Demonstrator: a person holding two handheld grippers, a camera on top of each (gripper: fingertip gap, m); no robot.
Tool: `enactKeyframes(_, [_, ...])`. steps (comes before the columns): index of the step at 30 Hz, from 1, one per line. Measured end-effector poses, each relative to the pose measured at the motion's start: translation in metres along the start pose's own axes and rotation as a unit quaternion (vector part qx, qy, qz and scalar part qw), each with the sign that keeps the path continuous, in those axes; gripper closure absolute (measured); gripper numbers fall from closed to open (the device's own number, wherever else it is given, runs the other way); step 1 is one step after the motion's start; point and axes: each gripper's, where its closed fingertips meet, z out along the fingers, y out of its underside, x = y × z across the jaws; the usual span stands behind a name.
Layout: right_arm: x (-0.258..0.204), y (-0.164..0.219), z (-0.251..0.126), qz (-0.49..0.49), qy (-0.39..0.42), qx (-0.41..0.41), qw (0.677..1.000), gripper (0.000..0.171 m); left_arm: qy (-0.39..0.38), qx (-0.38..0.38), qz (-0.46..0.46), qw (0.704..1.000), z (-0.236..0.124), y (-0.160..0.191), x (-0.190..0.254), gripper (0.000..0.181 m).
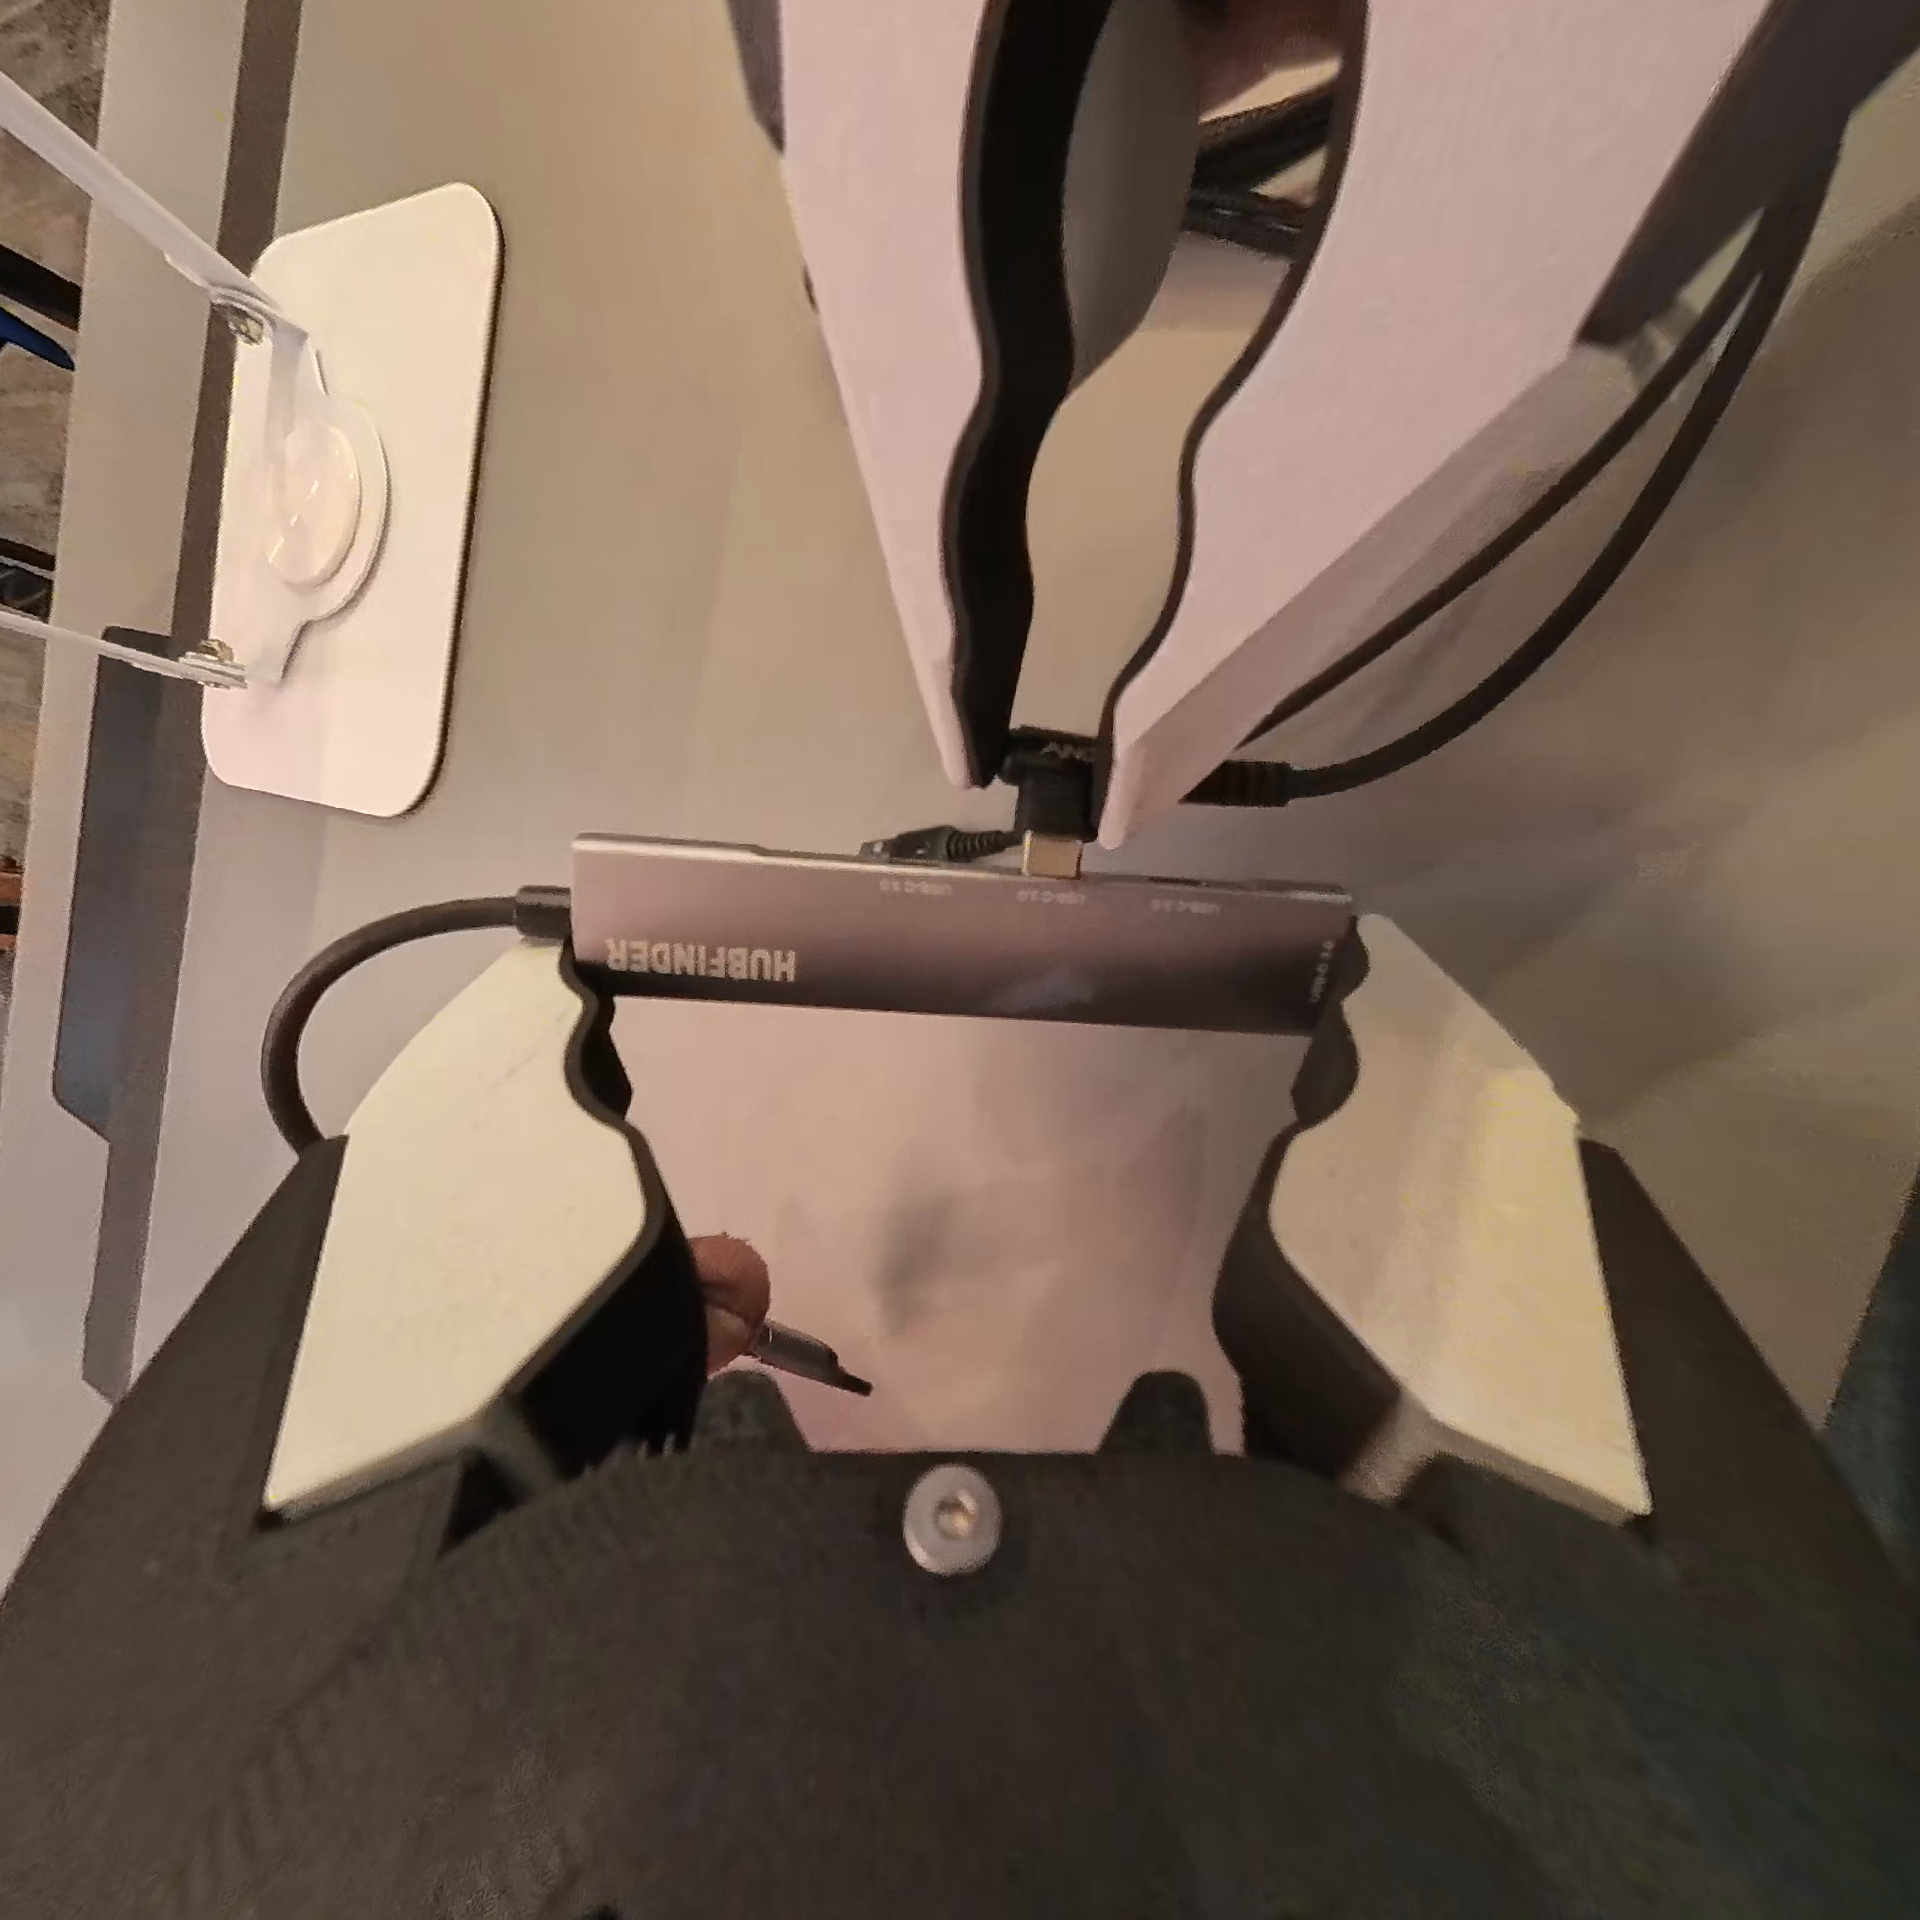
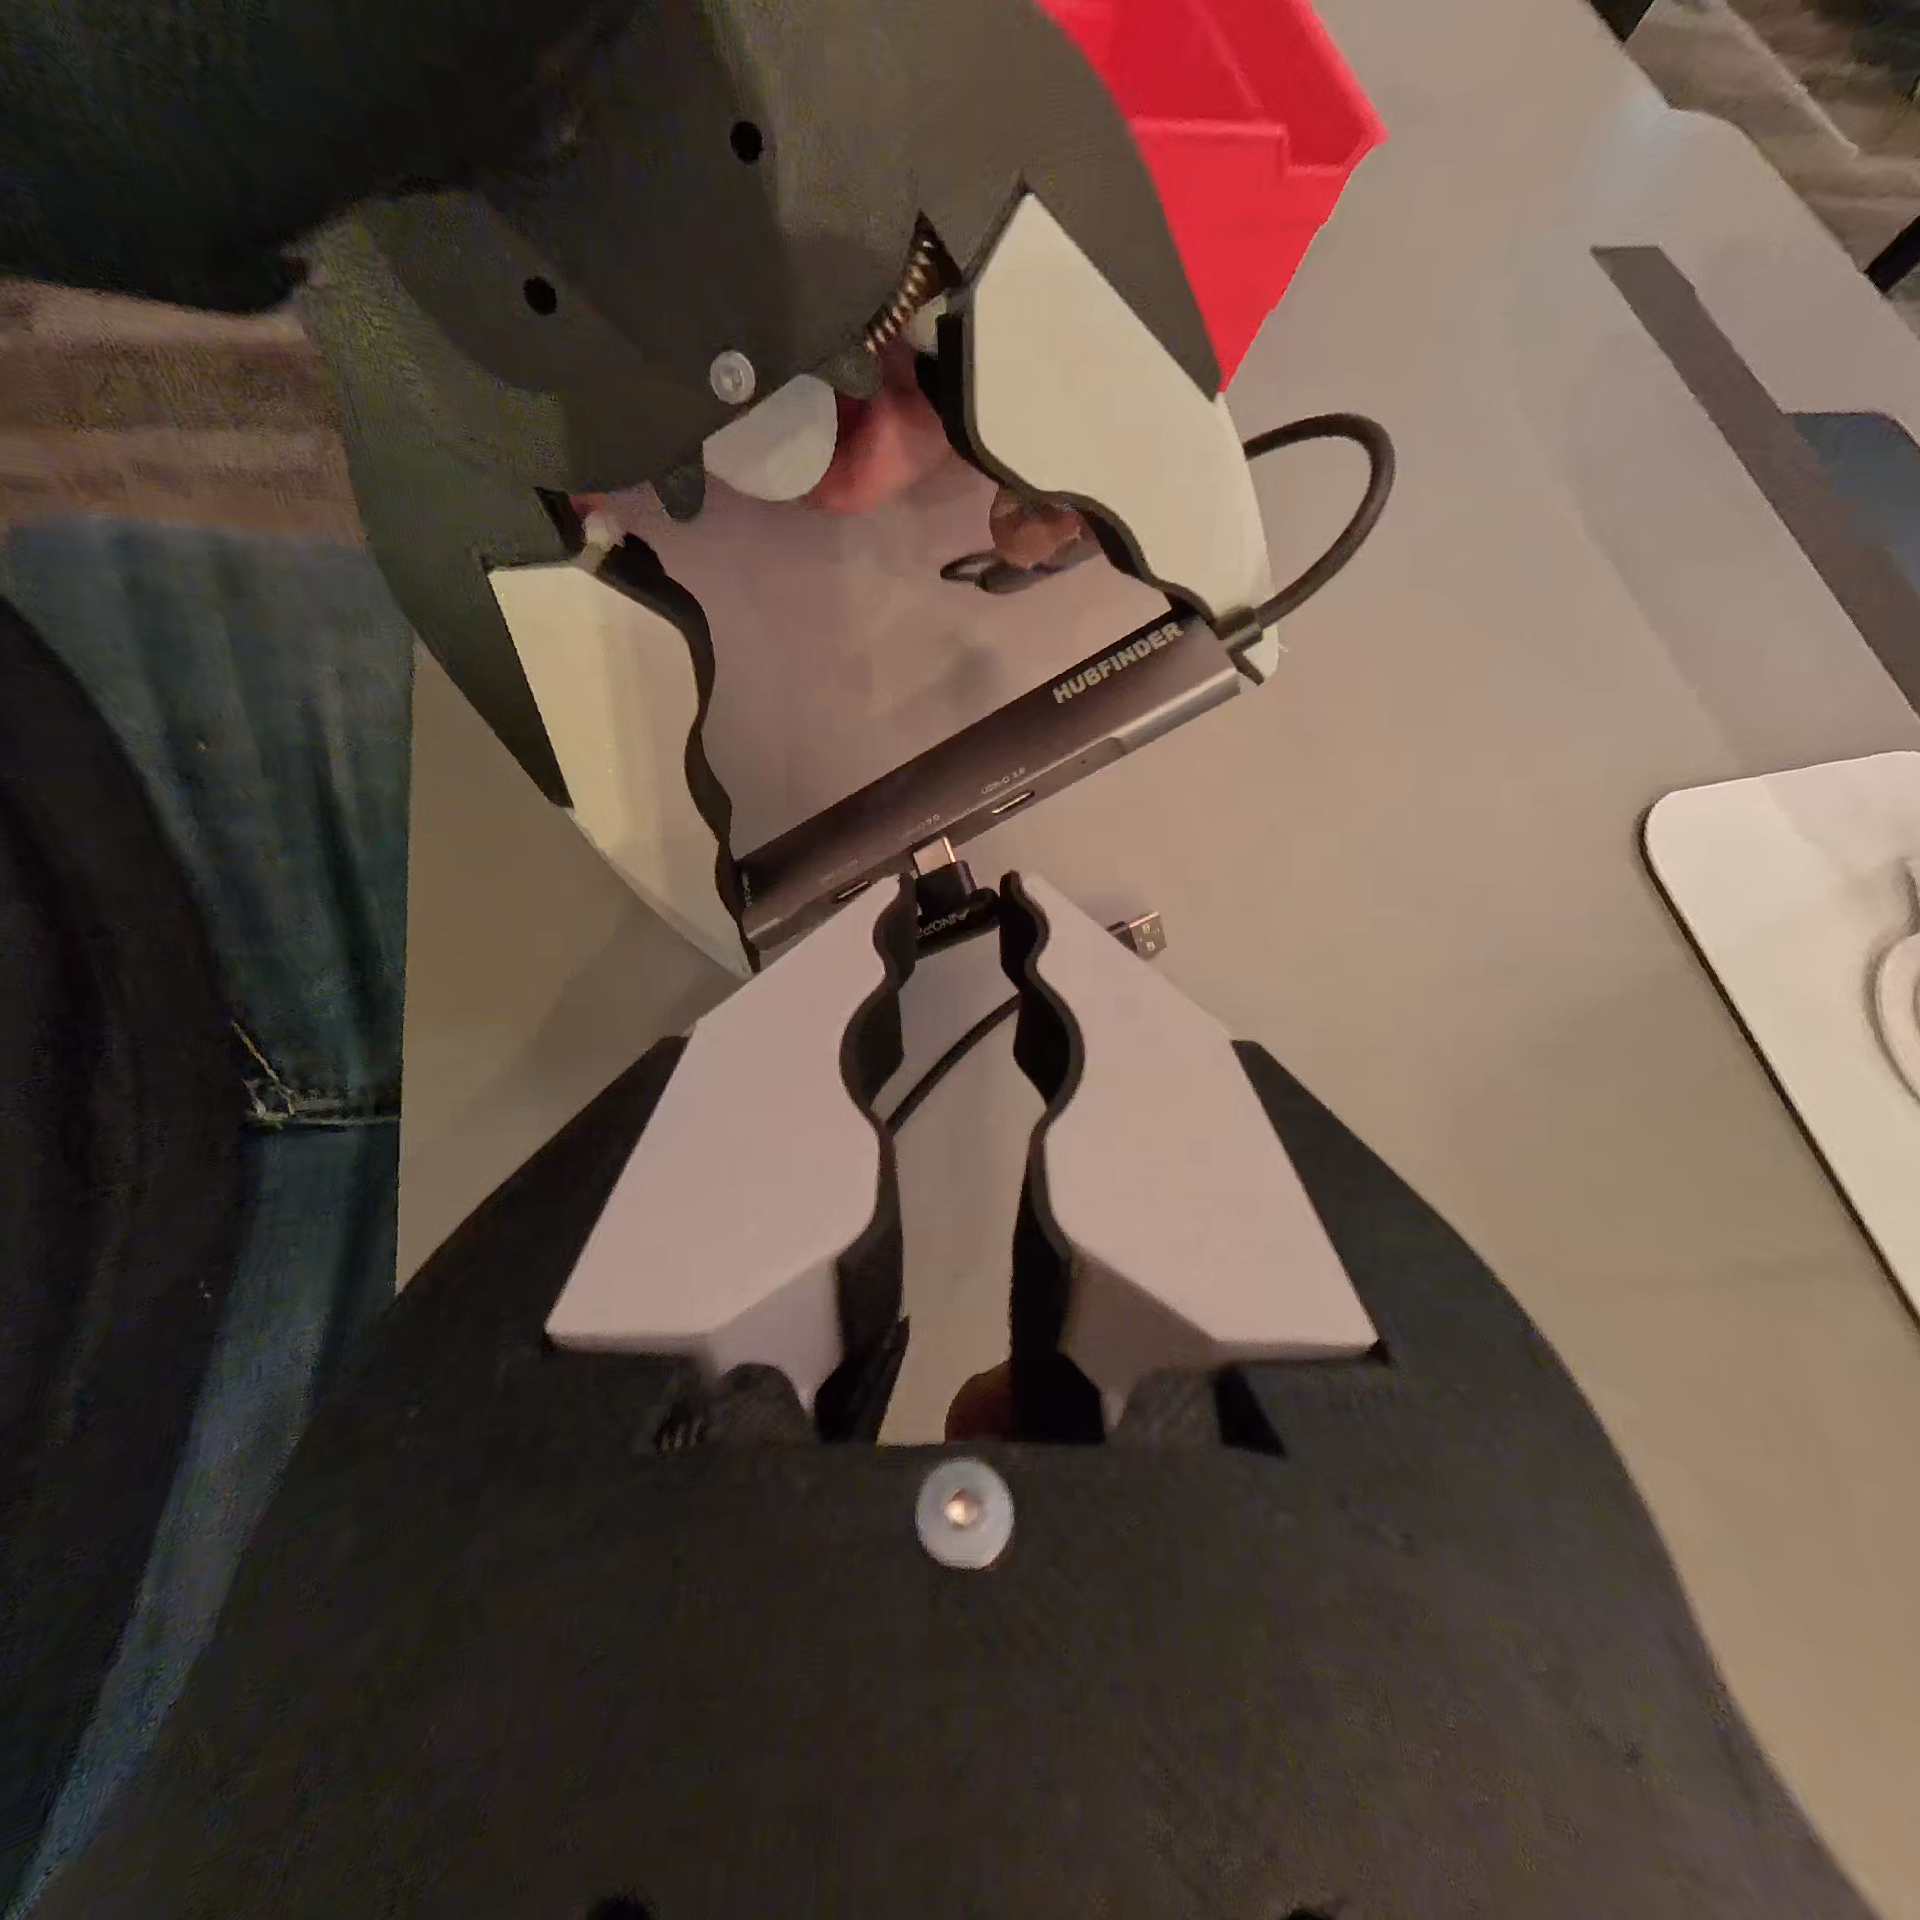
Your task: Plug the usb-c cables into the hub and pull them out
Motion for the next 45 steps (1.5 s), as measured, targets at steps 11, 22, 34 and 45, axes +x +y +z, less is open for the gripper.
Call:
enactKeyframes(11, [0.002, -0.017, -0.021, -0.001, 0.038, 0.078, 0.996, 0.166, -0.005, 0.025, -0.001, 1.0, -0.005, -0.012, -0.002, 0.055])
enactKeyframes(22, [-0.012, 0.028, -0.015, 0.138, -0.046, 0.025, 0.989, 0.146, -0.013, 0.01, 0.009, 1.0, -0.011, -0.005, -0.007, 0.055])
enactKeyframes(34, [-0.046, 0.059, 0.053, 0.082, -0.073, -0.114, 0.987, 0.156, -0.021, -0.013, -0.001, 1.0, -0.031, 0.01, -0.022, 0.056])
enactKeyframes(45, [-0.024, 0.033, 0.041, 0.159, -0.051, -0.028, 0.986, 0.164, -0.029, -0.01, -0.007, 1.0, -0.029, 0.013, -0.027, 0.055])
